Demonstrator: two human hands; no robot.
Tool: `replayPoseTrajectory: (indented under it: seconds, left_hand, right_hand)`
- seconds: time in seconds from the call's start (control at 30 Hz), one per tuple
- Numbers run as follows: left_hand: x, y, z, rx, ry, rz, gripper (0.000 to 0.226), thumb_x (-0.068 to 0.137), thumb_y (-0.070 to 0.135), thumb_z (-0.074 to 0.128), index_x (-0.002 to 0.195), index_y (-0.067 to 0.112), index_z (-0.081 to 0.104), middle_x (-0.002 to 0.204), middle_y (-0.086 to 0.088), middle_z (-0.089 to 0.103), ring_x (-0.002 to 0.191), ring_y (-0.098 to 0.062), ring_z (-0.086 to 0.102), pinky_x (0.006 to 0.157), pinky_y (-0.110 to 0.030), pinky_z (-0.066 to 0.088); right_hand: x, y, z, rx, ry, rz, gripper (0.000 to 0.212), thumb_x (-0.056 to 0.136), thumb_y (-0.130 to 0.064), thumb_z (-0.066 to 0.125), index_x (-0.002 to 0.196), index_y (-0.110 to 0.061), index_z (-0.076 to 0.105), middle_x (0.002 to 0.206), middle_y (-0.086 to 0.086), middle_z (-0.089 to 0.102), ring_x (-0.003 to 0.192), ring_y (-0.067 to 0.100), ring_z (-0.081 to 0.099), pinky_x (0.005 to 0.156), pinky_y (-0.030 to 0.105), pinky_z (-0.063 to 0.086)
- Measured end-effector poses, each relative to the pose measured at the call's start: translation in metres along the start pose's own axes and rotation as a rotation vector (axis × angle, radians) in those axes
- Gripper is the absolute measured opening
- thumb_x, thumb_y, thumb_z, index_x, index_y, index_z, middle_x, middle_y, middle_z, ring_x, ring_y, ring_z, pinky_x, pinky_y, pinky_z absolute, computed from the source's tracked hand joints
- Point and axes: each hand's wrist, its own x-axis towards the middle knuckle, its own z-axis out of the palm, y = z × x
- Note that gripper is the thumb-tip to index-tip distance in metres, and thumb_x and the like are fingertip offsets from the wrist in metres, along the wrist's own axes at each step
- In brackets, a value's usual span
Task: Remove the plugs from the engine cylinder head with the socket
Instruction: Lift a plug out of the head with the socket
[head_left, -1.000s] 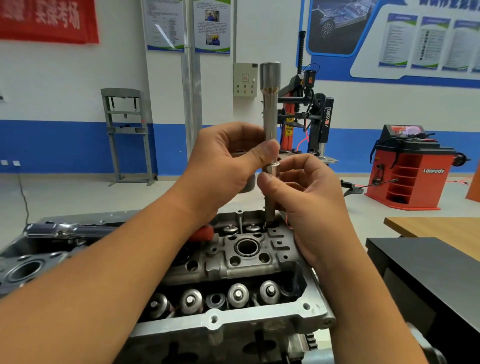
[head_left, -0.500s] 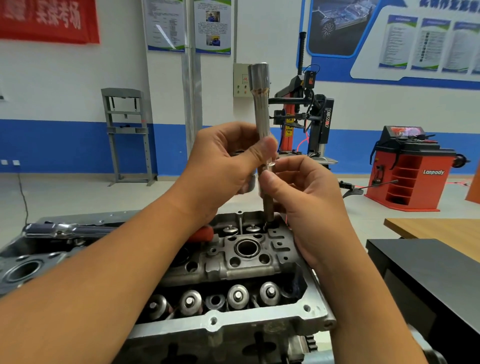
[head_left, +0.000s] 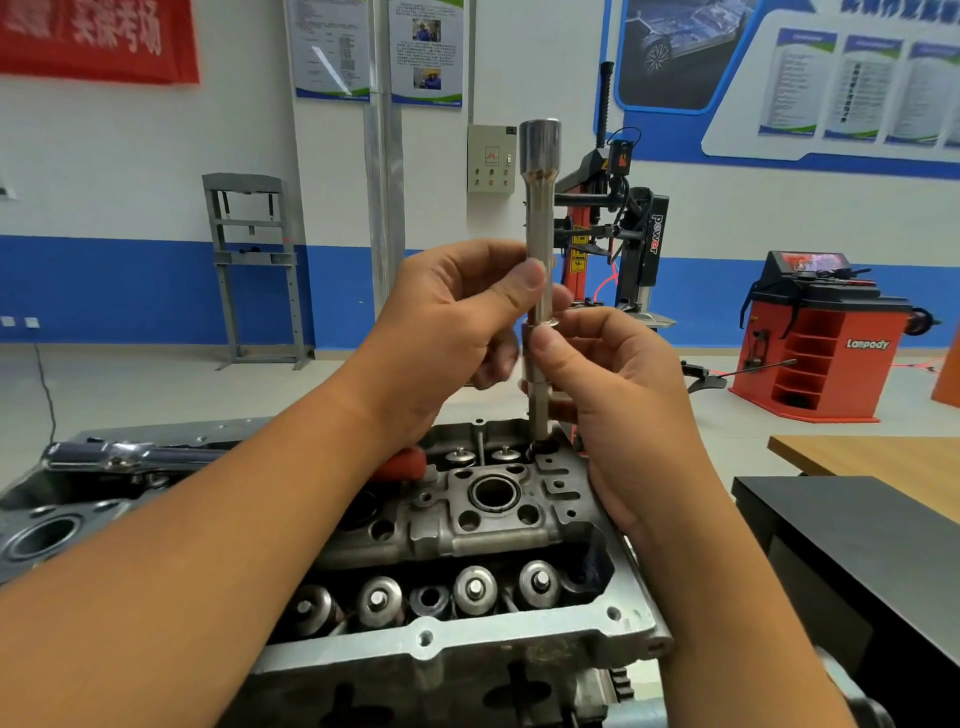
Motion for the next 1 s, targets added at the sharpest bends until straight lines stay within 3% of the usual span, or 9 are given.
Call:
replayPoseTrajectory:
  seconds: [0.13,0.23,0.33,0.5,0.6,0.73,0.83,0.93,1.0]
  left_hand:
    - [0.0004,-0.0006,0.0,0.039,0.0,0.007,0.019,0.103,0.002,0.058,0.12,0.005,0.067,0.092,-0.006,0.079,0.043,-0.014,0.048,0.041,-0.023,0.039]
    - [0.0005,0.001,-0.0003,0.075,0.064,0.014,0.025,0.083,0.02,0.077,0.104,0.01,0.068,0.088,-0.01,0.077,0.056,-0.015,0.059,0.044,-0.019,0.043]
    - [-0.0002,0.0017,-0.0004,0.078,0.063,0.0,0.032,0.073,0.03,0.078,0.095,0.012,0.065,0.09,-0.017,0.073,0.059,-0.018,0.057,0.044,-0.021,0.043]
    - [-0.0017,0.0032,-0.0012,-0.018,-0.069,-0.026,0.019,0.106,0.017,0.052,0.114,0.009,0.069,0.106,-0.014,0.078,0.045,-0.016,0.045,0.045,-0.026,0.037]
    - [-0.0011,0.0025,-0.0016,-0.006,-0.038,-0.039,0.021,0.108,0.008,0.05,0.117,0.006,0.069,0.097,-0.011,0.079,0.044,-0.013,0.045,0.044,-0.024,0.037]
    - [-0.0009,0.0018,0.0005,0.035,0.036,-0.006,0.022,0.088,0.021,0.073,0.106,0.008,0.07,0.085,-0.004,0.077,0.05,-0.007,0.056,0.045,-0.018,0.044]
    - [-0.0004,0.0015,-0.0008,0.1,0.108,0.019,0.03,0.072,0.03,0.079,0.095,0.013,0.07,0.08,0.0,0.073,0.05,-0.001,0.058,0.047,-0.014,0.045]
    - [0.0002,0.0014,0.0004,0.029,0.06,-0.016,0.019,0.09,0.023,0.07,0.103,0.009,0.072,0.087,-0.007,0.077,0.045,-0.01,0.048,0.043,-0.021,0.038]
    - [-0.0001,0.0007,0.0015,0.027,0.012,-0.034,0.017,0.103,0.013,0.059,0.114,0.008,0.071,0.095,-0.007,0.079,0.047,-0.014,0.047,0.044,-0.023,0.036]
  right_hand:
    - [0.0011,-0.0005,0.0011,0.033,-0.027,0.008,0.006,0.097,-0.021,0.069,0.099,-0.019,0.075,0.082,-0.001,0.075,0.077,0.016,0.07,0.064,0.024,0.054]
    - [-0.0001,-0.0008,0.0005,-0.037,0.009,0.008,0.025,0.077,-0.036,0.083,0.095,-0.021,0.074,0.083,0.001,0.075,0.077,0.017,0.069,0.064,0.032,0.056]
    - [-0.0015,-0.0006,0.0005,-0.094,0.033,-0.012,0.036,0.069,-0.042,0.092,0.089,-0.02,0.072,0.083,0.005,0.073,0.074,0.019,0.065,0.066,0.037,0.057]
    - [-0.0008,-0.0007,0.0008,-0.055,-0.038,0.001,0.01,0.093,-0.026,0.072,0.094,-0.016,0.075,0.082,0.005,0.074,0.075,0.023,0.062,0.068,0.036,0.052]
    - [-0.0003,-0.0003,0.0015,-0.04,-0.047,0.014,0.015,0.101,-0.023,0.065,0.097,-0.016,0.077,0.084,0.008,0.073,0.076,0.022,0.063,0.072,0.037,0.053]
    - [0.0002,-0.0011,0.0007,-0.064,0.016,0.018,0.025,0.076,-0.042,0.081,0.09,-0.022,0.074,0.084,0.004,0.076,0.076,0.02,0.069,0.067,0.035,0.057]
    - [0.0001,0.0015,0.0007,-0.099,0.037,0.011,0.026,0.076,-0.044,0.083,0.085,-0.021,0.072,0.083,0.007,0.075,0.075,0.023,0.067,0.067,0.04,0.055]
    - [-0.0003,0.0009,0.0035,-0.079,0.009,0.005,0.015,0.093,-0.032,0.072,0.085,-0.02,0.072,0.077,0.012,0.071,0.07,0.027,0.061,0.066,0.045,0.051]
    - [0.0,0.0005,0.005,-0.079,-0.006,0.001,0.018,0.101,-0.027,0.064,0.087,-0.019,0.072,0.079,0.021,0.067,0.069,0.026,0.056,0.065,0.044,0.048]
